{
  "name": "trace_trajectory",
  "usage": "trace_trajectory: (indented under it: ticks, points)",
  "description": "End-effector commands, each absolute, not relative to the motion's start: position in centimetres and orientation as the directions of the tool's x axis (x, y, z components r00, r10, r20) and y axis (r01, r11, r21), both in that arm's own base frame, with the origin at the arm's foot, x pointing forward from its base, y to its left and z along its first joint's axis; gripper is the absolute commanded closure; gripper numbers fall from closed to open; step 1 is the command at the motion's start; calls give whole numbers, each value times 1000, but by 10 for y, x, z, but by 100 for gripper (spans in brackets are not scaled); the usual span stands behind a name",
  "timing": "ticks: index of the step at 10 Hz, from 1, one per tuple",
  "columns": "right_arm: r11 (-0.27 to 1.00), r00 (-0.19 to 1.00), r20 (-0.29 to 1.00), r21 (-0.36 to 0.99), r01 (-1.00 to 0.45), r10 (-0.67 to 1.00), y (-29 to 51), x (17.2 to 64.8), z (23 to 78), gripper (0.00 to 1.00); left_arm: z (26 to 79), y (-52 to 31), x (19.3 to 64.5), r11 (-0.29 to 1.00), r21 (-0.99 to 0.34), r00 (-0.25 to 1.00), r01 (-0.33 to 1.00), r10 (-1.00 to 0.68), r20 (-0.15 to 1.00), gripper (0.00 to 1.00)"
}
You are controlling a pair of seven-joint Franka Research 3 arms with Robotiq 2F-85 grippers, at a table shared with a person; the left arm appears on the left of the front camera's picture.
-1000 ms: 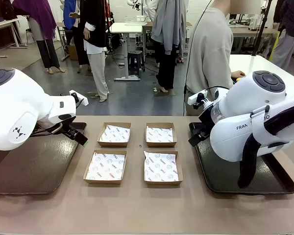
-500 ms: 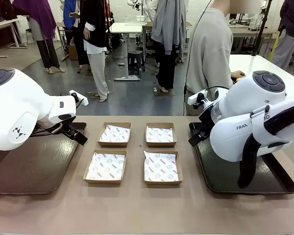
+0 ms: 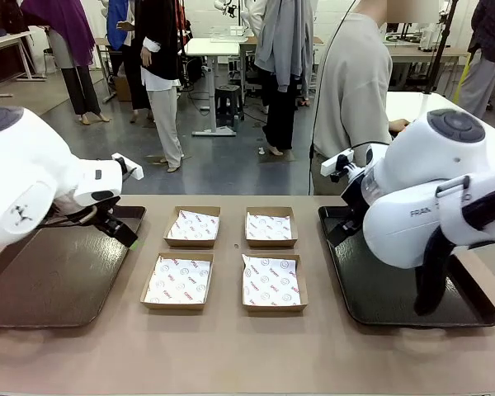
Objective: Individually package the donuts and arrange them on the tray.
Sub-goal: Pick up one Paper togo box.
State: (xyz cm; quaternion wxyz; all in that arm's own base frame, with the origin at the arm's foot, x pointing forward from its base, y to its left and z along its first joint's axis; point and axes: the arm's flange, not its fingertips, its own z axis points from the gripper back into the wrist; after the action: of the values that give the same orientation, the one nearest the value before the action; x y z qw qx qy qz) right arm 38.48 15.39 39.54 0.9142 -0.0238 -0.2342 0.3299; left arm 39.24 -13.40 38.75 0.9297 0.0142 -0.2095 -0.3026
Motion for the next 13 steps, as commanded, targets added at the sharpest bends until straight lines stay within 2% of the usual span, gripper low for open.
trace_trajectory:
  ticks: [1, 3, 5, 6, 7, 11, 13]
  points:
    - [792, 727, 316, -195, -579, 609, 126, 296, 406, 0, 403, -104, 302, 805, 136, 752, 578, -590, 295, 0]
    - [793, 772, 181, -133, -594, 609, 115, 253, 405, 0, 409, -99, 266, 784, 61, 753, 617, -612, 244, 0]
    - [807, 793, 152, -103, -582, 591, 111, 226, 404, 0, 413, -100, 240, 790, 37, 763, 612, -602, 235, 0]
    - [815, 798, 164, -116, -568, 580, 110, 231, 404, 0, 412, -97, 241, 809, 35, 781, 587, -577, 241, 0]
    - [787, 776, 133, -130, -604, 617, 139, 305, 452, 0, 461, -129, 317, 790, 60, 766, 610, -607, 211, 0]
    - [793, 783, 127, -120, -597, 609, 138, 297, 458, 0, 466, -128, 310, 793, 47, 771, 607, -602, 206, 0]
    - [837, 883, 209, 286, -466, 420, 105, 318, 457, 0, 465, -108, 330, 810, -311, 863, 498, -427, 271, 0]
